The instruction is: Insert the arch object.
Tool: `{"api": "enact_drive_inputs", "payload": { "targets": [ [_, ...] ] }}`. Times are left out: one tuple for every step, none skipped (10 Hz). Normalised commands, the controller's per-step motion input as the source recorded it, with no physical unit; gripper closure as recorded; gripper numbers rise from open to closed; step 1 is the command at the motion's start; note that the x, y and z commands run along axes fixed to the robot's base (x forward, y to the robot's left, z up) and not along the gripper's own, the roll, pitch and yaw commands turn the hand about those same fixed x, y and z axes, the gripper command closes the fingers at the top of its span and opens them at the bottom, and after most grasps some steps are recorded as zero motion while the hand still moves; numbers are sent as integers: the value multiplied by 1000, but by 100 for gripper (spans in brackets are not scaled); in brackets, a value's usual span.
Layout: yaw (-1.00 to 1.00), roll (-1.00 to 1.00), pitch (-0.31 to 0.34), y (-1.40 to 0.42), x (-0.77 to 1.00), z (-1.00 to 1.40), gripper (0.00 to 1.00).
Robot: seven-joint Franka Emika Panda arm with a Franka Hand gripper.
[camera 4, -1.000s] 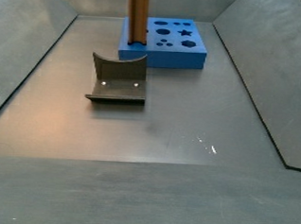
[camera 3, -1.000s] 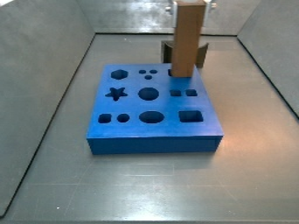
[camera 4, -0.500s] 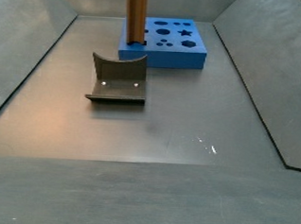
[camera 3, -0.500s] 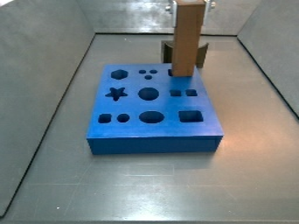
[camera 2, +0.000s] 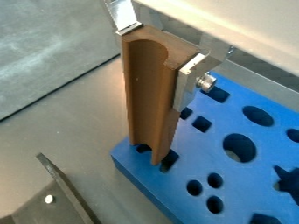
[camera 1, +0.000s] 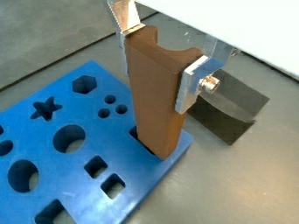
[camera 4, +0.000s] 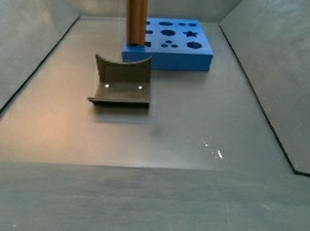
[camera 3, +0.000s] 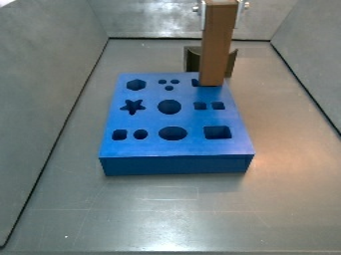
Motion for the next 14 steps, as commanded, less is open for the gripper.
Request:
{"api": "enact_drive_inputs", "payload": {
  "targets": [
    [0, -16, -31, 0, -309, -191, 100],
    [0, 0, -31, 0, -349, -177, 100],
    [0, -50, 0, 0, -31, -323, 100],
    [0, -143, 0, 0, 157, -454, 100],
    [0, -216, 0, 0, 251, -457, 100],
    [117, -330, 0, 0, 126, -309, 100],
    [229, -353, 0, 0, 9, -237, 100],
    [186, -226, -4, 0, 0, -274, 100],
    [0, -31, 0, 0, 91, -286, 100],
    [-120, 0, 7, 0, 154, -289, 100],
    [-171, 13, 19, 0, 114, -389, 100],
    [-120, 43, 0, 0, 40, -463, 100],
    [-66, 9, 0, 0, 26, -354, 100],
    [0, -24, -17, 0, 0, -209, 100]
  ]
}}
